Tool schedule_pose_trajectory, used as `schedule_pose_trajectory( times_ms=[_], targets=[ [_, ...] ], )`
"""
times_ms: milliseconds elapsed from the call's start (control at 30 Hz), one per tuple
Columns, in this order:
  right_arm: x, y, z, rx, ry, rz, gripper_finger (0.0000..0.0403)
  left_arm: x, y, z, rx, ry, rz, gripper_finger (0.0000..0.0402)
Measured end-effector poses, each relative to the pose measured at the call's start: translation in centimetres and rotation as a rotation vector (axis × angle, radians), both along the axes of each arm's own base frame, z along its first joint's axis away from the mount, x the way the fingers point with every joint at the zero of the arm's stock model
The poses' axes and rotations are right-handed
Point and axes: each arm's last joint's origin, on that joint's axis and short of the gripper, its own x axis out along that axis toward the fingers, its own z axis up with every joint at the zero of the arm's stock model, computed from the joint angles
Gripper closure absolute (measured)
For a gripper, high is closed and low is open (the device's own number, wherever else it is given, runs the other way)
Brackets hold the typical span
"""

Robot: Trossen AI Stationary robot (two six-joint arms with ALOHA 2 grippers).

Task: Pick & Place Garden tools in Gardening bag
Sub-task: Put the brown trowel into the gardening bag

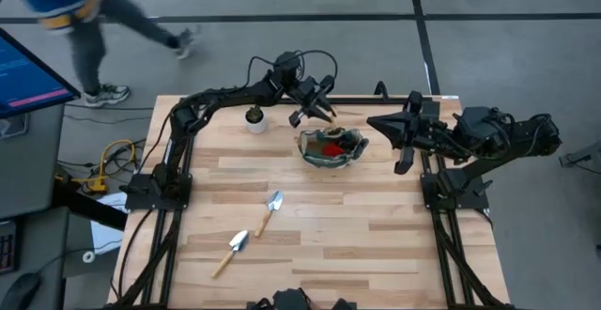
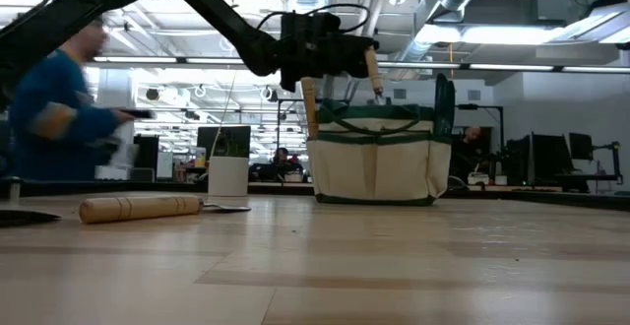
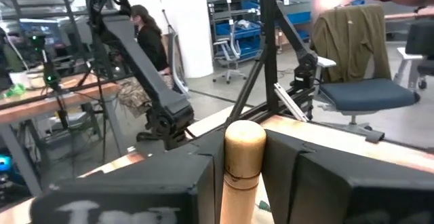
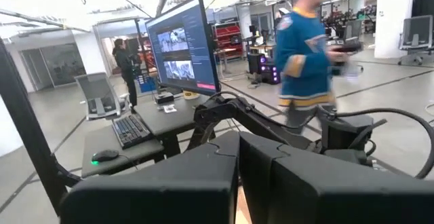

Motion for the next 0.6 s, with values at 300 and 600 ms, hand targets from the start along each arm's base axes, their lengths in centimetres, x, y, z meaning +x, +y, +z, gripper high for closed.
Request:
schedule_pose_trajectory(
  times_ms=[300,600],
  targets=[
    [1.3,0.5,-0.6,0.001,0.026,0.023,0.0403,-0.3,0.8,-0.1,0.043,-0.028,0.068,0.0353],
    [1.6,0.5,-0.8,-0.001,0.034,0.020,0.0403,-0.4,1.6,-2.1,0.030,0.020,0.057,0.0353]
  ],
)
